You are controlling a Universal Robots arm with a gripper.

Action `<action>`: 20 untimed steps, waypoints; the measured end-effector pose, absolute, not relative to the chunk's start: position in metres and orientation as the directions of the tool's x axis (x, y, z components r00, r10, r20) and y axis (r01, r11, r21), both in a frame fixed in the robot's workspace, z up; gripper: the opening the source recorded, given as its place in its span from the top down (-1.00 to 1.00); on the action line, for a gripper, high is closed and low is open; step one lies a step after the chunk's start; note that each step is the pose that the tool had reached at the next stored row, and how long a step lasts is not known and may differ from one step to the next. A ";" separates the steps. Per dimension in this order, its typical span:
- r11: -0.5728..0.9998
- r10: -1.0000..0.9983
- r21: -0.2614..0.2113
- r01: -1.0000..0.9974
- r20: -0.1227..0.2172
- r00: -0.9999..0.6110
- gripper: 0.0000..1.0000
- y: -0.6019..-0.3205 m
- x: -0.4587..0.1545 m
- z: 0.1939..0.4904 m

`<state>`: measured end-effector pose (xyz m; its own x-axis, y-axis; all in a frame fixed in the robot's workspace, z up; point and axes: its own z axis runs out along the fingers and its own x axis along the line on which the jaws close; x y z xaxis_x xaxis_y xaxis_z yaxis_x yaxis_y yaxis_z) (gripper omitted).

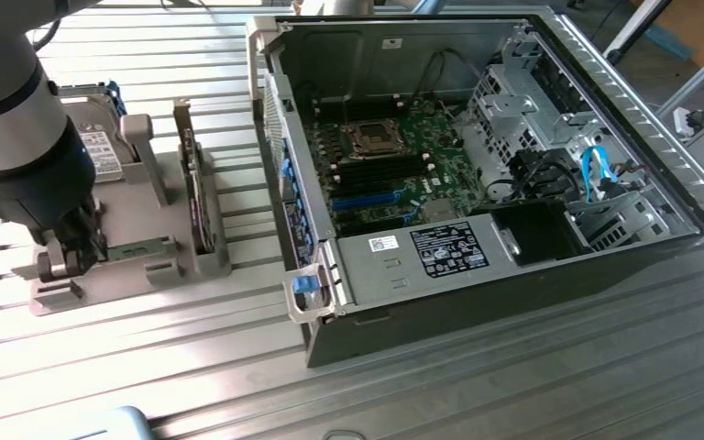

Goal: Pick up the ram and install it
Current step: 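Pick up the ram and move it above insertion slot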

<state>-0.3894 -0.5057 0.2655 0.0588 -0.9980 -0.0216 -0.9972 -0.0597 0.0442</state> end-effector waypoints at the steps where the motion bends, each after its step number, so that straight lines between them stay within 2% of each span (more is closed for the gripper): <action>1: -0.060 -0.998 0.044 -0.997 -0.022 0.059 0.76 -0.506 -0.389 0.268; 11: -0.060 -0.998 0.044 -0.997 -0.021 0.059 0.76 -0.506 -0.388 0.300; 20: -0.059 -0.998 0.044 -0.997 -0.022 0.059 0.76 -0.506 -0.387 0.347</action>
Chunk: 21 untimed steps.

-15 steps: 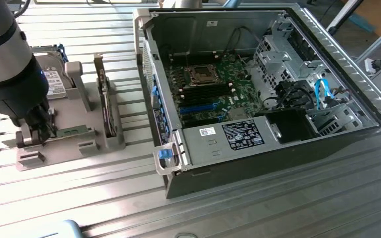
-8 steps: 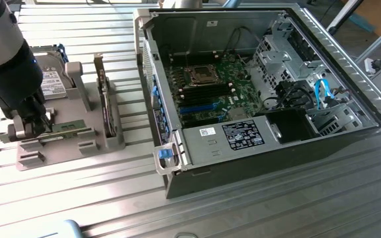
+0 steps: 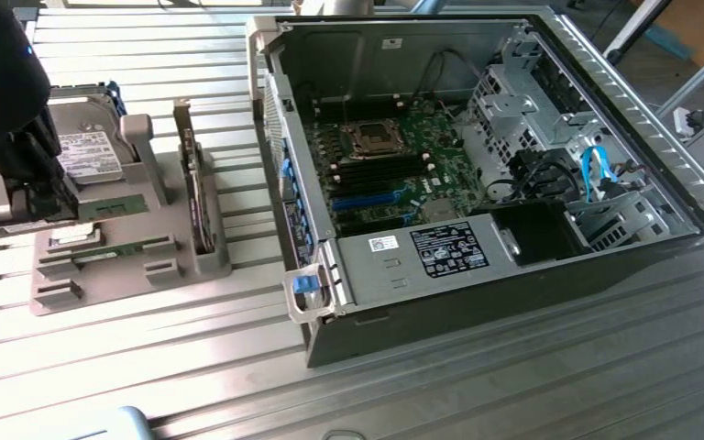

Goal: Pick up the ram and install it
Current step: 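Pick up the ram and move it above insertion slot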

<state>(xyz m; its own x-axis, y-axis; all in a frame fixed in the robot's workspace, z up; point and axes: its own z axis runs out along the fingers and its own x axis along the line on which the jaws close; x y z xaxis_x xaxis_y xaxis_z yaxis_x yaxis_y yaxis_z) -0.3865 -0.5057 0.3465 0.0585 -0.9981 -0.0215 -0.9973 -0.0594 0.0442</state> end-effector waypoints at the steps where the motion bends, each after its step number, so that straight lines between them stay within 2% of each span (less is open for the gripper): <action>1: -0.059 -0.998 0.044 -0.997 -0.022 0.059 0.76 -0.506 -0.386 0.351; 10: -0.059 -0.998 0.044 -0.997 -0.022 0.059 0.76 -0.506 -0.386 0.410; 13: -0.059 -0.998 0.044 -0.997 -0.022 0.059 0.76 -0.506 -0.386 0.421; 21: -0.059 -0.998 0.044 -0.997 -0.021 0.058 0.76 -0.506 -0.371 0.421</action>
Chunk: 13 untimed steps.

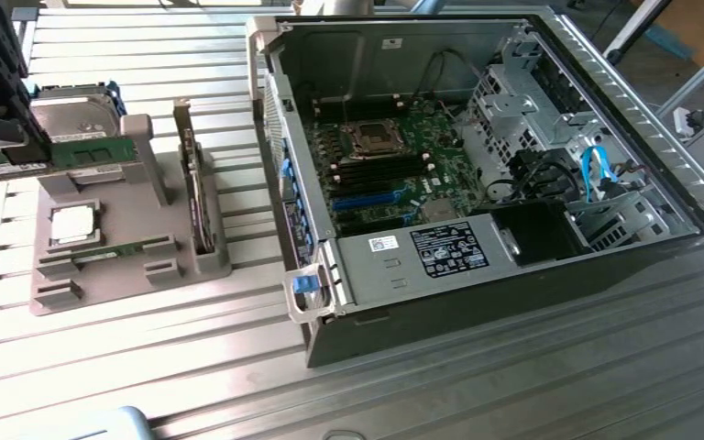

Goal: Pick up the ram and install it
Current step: 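Pick up the ram and move it above insertion slot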

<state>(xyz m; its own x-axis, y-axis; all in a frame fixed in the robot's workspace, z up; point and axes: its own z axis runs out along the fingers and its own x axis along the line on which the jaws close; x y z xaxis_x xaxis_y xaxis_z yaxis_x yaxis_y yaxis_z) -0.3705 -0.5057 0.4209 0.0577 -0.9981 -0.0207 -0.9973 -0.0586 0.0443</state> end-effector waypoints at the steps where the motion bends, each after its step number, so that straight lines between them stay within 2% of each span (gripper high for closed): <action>1: -0.058 -0.998 0.044 -0.997 -0.021 0.057 0.76 -0.506 -0.366 0.421; 13: -0.055 -0.998 0.044 -0.998 -0.020 0.054 0.76 -0.506 -0.276 0.420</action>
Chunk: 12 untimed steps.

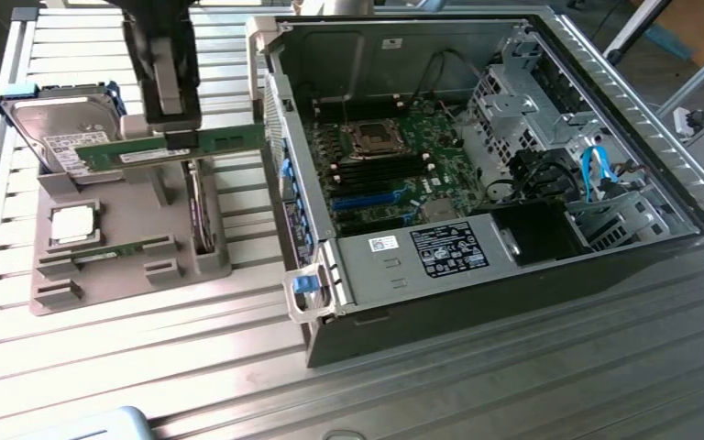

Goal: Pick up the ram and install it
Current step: 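Pick up the ram and move it above insertion slot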

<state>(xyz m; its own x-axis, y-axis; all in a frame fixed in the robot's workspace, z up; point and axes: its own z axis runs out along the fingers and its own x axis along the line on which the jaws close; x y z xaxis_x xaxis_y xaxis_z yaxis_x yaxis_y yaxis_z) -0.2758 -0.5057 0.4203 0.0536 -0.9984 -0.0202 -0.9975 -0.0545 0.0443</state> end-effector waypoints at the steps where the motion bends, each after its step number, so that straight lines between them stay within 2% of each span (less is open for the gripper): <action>1: -0.054 -0.998 0.044 -0.998 -0.020 0.053 0.76 -0.506 -0.272 0.420; 8: -0.053 -0.998 0.044 -0.998 -0.020 0.053 0.76 -0.506 -0.239 0.420; 12: -0.052 -0.999 0.044 -0.998 -0.020 0.051 0.76 -0.506 -0.199 0.420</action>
